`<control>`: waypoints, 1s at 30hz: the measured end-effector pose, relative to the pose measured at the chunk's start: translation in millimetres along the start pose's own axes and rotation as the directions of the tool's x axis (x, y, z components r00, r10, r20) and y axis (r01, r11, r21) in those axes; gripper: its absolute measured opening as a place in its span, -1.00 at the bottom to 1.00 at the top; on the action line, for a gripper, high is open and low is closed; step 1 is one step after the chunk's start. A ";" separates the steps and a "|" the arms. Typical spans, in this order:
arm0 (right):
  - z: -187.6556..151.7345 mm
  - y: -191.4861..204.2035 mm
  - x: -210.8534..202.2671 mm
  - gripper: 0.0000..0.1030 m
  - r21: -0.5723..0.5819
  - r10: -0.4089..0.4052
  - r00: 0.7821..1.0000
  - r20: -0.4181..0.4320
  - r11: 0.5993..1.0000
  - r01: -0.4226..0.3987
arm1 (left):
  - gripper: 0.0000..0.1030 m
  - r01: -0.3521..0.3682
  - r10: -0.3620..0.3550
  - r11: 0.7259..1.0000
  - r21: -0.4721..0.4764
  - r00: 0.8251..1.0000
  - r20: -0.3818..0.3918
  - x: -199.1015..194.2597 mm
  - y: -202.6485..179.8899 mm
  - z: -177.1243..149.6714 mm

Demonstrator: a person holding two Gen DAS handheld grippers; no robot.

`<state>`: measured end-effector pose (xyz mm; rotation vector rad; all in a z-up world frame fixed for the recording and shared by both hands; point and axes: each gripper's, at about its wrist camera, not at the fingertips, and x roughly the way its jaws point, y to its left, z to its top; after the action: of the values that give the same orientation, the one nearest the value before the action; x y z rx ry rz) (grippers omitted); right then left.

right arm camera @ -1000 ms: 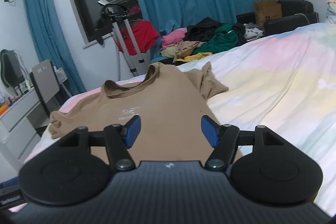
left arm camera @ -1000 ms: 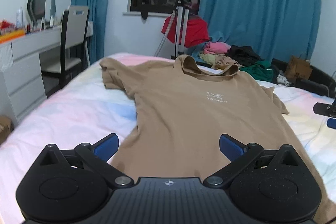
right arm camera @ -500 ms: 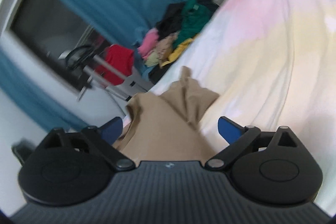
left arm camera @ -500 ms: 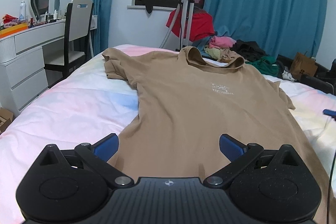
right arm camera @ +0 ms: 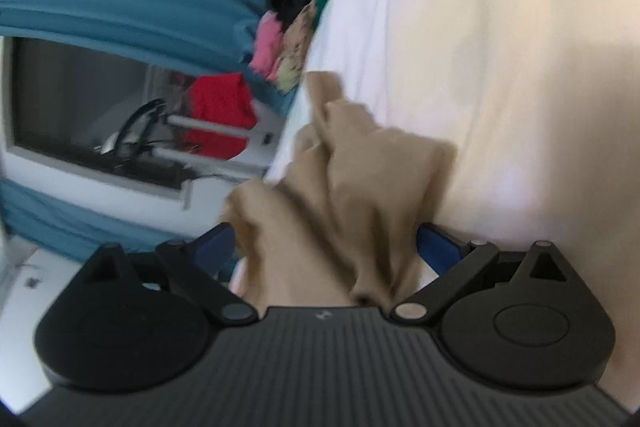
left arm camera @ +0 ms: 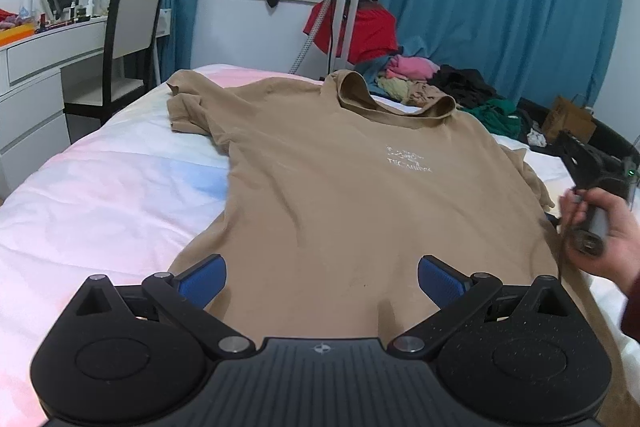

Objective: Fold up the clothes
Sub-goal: 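Grasp the sleeve nearest the right gripper with the right gripper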

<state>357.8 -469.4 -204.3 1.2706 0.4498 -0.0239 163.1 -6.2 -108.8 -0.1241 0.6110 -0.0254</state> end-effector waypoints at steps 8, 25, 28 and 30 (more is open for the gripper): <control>4.3 3.2 25.0 -0.81 -0.100 0.010 0.998 0.069 0.995 -0.003 | 1.00 -0.023 0.021 0.997 -0.077 0.999 -0.025 20.9 5.8 5.0; 39.2 -19.6 -1.1 0.10 -0.043 0.063 0.984 0.164 0.997 -0.056 | 1.00 -0.025 0.025 0.997 -0.071 1.000 -0.001 9.0 2.5 5.5; 38.9 -14.2 9.3 0.41 -0.096 0.133 0.985 0.110 0.988 -0.122 | 1.00 -0.024 0.023 0.996 -0.085 1.000 -0.015 12.2 4.1 6.7; 43.9 -6.6 22.2 0.41 -0.156 0.124 0.989 0.083 0.982 -0.110 | 1.00 -0.022 0.020 0.996 -0.090 1.000 -0.022 15.0 4.6 7.4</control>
<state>390.1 -506.9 -208.2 1.1392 0.2910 0.0496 179.6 -1.8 -112.0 -0.2054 0.6347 0.0214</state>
